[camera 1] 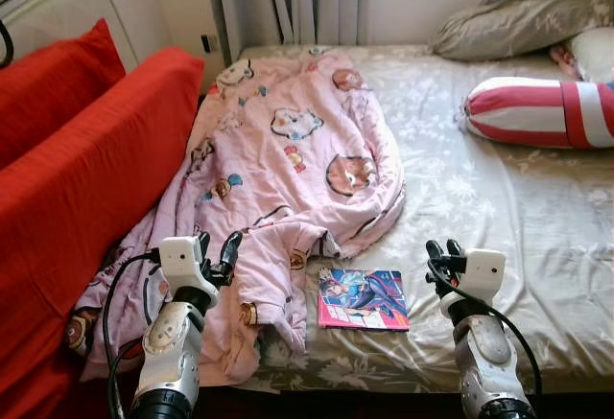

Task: Clean up the room

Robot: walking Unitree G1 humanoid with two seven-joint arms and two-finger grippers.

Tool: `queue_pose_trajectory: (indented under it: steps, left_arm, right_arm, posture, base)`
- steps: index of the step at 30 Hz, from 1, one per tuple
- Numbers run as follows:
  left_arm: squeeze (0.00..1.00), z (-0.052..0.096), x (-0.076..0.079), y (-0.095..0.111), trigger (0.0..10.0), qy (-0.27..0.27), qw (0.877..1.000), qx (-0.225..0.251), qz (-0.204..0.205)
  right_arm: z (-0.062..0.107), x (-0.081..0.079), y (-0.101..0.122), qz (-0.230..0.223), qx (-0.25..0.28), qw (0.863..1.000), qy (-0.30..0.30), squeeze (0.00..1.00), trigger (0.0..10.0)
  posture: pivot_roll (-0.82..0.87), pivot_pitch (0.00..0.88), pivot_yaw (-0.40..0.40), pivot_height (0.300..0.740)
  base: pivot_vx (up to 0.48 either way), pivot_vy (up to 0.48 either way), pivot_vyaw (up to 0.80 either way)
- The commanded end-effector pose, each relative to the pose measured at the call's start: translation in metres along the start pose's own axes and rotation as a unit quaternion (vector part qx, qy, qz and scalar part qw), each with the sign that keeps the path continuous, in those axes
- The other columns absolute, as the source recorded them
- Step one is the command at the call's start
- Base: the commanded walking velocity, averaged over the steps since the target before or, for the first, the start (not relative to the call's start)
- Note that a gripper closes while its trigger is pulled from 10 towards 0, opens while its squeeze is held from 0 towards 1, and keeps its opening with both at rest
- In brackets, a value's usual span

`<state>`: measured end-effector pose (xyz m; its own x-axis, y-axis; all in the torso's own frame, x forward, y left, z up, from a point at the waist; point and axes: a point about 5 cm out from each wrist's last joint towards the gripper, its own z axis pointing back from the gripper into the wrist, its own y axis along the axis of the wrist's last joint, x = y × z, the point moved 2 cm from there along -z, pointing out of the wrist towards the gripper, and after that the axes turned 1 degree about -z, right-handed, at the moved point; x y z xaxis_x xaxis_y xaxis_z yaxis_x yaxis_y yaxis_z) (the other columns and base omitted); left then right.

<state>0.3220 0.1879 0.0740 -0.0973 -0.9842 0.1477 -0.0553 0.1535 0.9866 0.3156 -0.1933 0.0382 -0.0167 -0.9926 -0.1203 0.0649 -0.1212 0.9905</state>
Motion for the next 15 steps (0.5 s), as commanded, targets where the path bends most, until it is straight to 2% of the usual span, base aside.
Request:
queue_pose_trajectory:
  steps: [1,9,15]
  left_arm:
    - [0.0,0.004,-0.0032,-0.0021,10.0,0.007,1.0,-0.01,0.001]
    - [0.0,0.0069,-0.0024,-0.0051,10.0,0.01,1.0,-0.02,0.003]
    - [0.0,0.0092,-0.0064,-0.0026,10.0,0.014,1.0,-0.022,-0.003]
  right_arm:
    - [0.0027,0.0,-0.0013,0.001,-0.003,1.0,-0.001,0.0,10.0]
    - [0.002,0.0003,0.0015,-0.007,0.001,1.0,-0.002,0.0,10.0]
    - [0.0037,-0.0052,-0.0029,-0.006,-0.009,1.0,0.007,0.0,10.0]
  posture:
    - [-0.01,0.134,0.0,0.68]
    - [-0.01,0.15,0.007,0.68]
    - [0.01,0.16,0.003,0.651]
  base:
    - [0.0,0.0,0.0]
    - [0.0,0.0,0.0]
    - [0.0,0.0,0.0]
